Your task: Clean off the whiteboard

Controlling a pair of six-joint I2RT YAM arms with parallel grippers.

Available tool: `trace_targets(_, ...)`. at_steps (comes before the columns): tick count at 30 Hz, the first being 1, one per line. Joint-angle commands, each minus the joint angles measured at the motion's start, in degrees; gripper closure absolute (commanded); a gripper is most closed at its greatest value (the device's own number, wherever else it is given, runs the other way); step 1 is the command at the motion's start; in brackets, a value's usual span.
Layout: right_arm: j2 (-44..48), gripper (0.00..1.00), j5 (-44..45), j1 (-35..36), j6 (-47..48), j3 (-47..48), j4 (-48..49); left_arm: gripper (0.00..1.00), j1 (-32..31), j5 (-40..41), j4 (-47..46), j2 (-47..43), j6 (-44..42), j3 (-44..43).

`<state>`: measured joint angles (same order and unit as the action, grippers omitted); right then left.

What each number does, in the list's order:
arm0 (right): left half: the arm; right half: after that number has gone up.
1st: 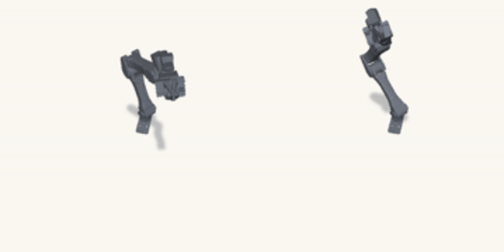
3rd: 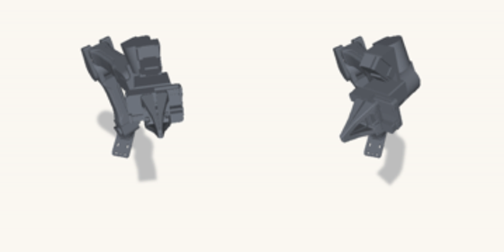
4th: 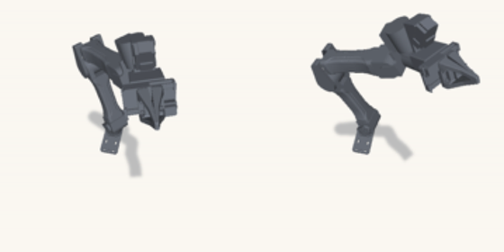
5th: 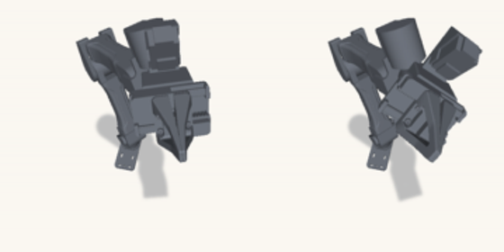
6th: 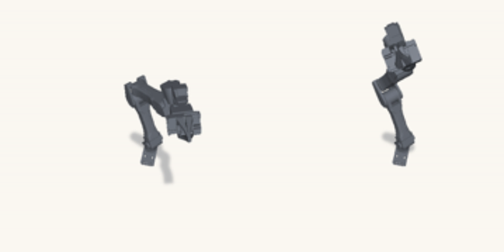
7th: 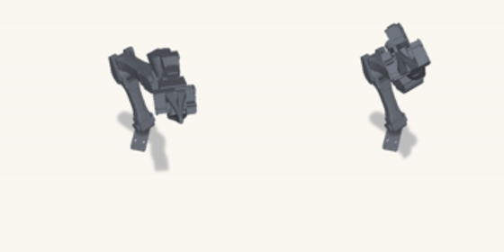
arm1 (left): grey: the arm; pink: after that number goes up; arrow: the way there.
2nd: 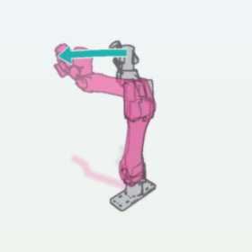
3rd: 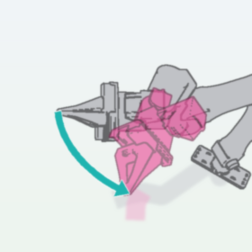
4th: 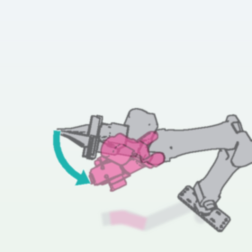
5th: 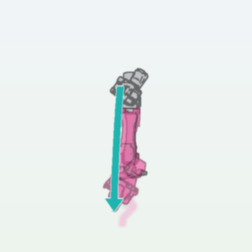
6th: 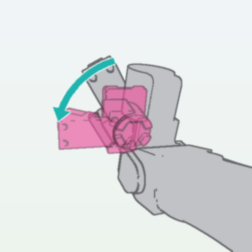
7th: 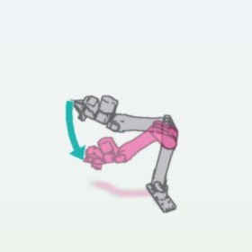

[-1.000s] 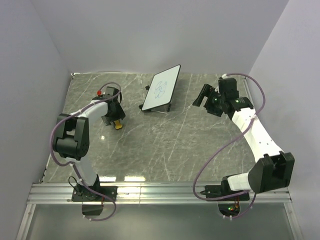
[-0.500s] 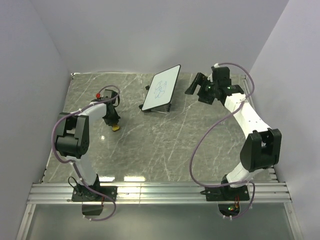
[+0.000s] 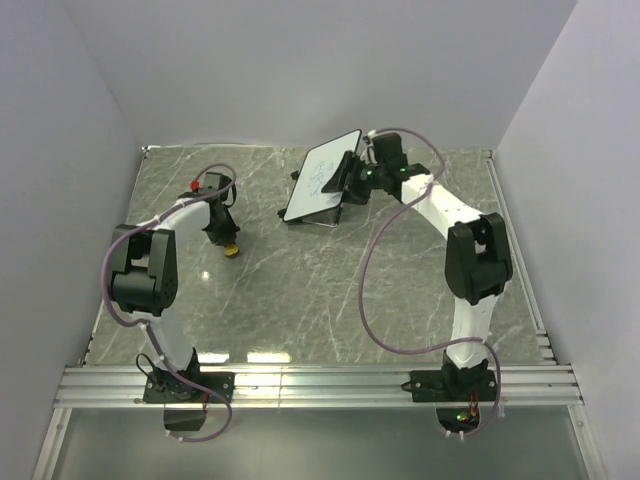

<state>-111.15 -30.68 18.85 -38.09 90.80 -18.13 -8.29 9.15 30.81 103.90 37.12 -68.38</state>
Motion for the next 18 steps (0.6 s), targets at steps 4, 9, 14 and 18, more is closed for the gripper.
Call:
trace_targets(4,-0.6,0.50,-1.8,1.7,1.7,-0.5,1.3,1.00,0.1,-4.0,2.2,-1.8,1.0,-6.2)
trace_targets(9,-0.5,0.63,0.3,1.0,6.8,-2.7,-2.3,1.00,-0.9,-6.2,2.4,-1.9,2.2,-9.0)
trace_targets(14,-1.5,0.73,3.0,-0.2,11.2,-0.2,-8.5,1.00,-4.4,-6.7,4.3,0.5,0.7,-15.2)
trace_targets(18,-1.8,0.77,4.1,-3.3,12.5,1.2,-11.3,1.00,-7.5,-7.7,5.6,3.1,0.1,-20.3)
